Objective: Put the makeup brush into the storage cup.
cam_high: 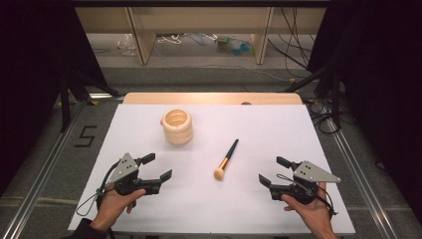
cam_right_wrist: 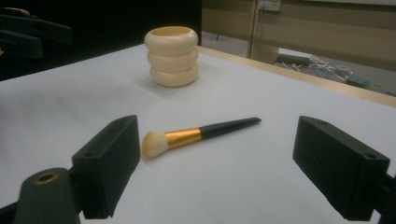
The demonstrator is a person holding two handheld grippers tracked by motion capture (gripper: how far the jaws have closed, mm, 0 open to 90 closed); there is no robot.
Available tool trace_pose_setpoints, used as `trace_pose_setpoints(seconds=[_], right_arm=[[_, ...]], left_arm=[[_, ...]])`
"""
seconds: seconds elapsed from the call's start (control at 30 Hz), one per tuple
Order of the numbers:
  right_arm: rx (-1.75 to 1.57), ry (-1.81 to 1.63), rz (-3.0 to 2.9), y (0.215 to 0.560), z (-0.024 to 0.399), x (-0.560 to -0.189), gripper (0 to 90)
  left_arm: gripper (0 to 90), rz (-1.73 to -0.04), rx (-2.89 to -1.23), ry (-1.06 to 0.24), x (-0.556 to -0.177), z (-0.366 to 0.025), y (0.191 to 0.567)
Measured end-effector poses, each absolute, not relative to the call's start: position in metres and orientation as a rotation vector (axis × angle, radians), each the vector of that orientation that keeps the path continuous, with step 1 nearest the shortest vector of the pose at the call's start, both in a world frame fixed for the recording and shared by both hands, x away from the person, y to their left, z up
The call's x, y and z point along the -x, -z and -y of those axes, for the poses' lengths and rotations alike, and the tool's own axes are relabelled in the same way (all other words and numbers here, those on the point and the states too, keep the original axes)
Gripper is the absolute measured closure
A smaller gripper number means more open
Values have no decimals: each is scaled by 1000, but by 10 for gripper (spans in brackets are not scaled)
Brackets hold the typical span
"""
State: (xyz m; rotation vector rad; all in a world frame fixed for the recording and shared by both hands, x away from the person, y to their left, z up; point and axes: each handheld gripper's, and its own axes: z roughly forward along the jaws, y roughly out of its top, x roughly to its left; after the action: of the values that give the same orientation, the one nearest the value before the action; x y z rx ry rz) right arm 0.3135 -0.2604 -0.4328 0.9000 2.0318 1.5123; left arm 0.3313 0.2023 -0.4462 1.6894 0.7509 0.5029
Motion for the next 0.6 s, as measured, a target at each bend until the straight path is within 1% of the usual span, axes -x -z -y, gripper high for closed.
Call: trace_pose_setpoints(seconds=[0.33, 0.6], right_arm=[[-889, -1503, -2065, 432, 259, -314, 159], [-816, -1475, -2114, 430, 258, -320, 161]], left_arm=[[160, -761, -1696, -495, -330, -202, 447], [161, -760, -1705, -495, -331, -201, 448]])
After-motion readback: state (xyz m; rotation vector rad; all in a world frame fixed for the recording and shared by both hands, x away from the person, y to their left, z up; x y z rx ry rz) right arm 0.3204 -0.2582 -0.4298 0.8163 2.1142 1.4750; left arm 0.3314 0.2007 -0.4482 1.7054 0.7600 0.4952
